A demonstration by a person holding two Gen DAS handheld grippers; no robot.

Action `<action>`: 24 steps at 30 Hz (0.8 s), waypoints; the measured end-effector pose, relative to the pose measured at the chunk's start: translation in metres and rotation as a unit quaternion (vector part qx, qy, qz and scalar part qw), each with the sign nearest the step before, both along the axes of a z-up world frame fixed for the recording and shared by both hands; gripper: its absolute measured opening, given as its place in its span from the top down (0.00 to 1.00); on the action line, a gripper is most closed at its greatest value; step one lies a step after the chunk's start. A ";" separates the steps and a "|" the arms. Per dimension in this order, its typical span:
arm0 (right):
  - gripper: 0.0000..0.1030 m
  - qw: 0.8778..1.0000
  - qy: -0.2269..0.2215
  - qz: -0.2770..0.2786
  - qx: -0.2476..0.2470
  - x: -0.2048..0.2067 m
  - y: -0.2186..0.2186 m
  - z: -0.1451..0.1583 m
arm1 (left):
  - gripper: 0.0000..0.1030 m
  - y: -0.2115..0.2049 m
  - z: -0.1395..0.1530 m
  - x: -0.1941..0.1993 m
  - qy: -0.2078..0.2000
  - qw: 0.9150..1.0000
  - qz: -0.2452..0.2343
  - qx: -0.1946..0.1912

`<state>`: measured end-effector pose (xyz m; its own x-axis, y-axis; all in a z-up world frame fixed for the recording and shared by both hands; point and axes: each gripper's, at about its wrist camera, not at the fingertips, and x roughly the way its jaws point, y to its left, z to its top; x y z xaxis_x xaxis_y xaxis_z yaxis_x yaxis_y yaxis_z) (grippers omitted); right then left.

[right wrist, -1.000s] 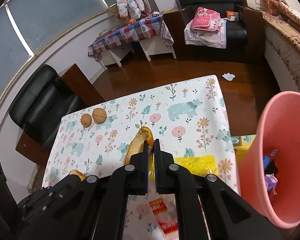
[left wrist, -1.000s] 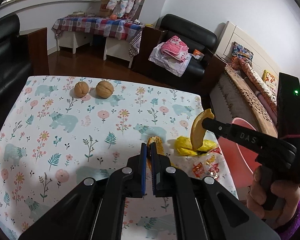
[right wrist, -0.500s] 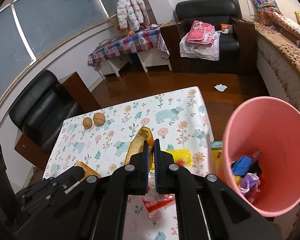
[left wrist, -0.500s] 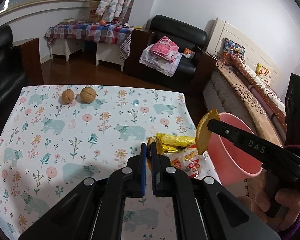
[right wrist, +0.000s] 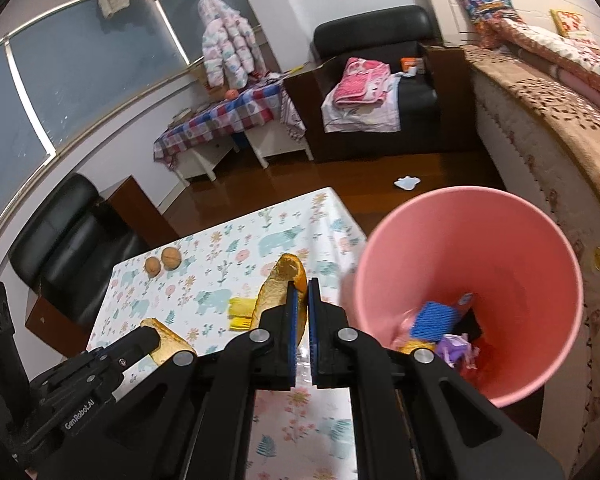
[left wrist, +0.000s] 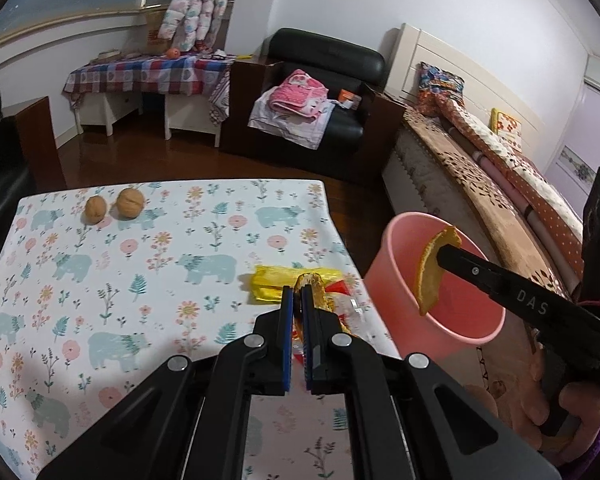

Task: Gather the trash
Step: 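Carry the yellow bag and orange peel over the pink bucket with both grippers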

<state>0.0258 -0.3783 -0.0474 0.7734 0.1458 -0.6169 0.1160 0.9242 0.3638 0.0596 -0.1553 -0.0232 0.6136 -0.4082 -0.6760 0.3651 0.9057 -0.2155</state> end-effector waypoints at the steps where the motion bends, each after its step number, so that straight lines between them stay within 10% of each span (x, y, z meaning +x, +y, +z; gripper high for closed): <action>1: 0.95 1.000 -0.001 -0.006 -0.001 -0.004 -0.005 0.000 | 0.97 -0.005 0.001 -0.001 -0.001 1.000 -0.005 0.001; 24: 0.95 0.995 -0.020 -0.097 0.017 -0.037 -0.088 -0.014 | 0.96 -0.113 0.022 0.007 -0.034 0.994 -0.097 0.025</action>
<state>-0.0111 -0.4666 -0.0611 0.8131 0.0120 -0.5820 0.2750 0.8733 0.4022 0.0666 -0.2686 -0.0010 0.5719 -0.4897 -0.6581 0.5460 0.8260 -0.1401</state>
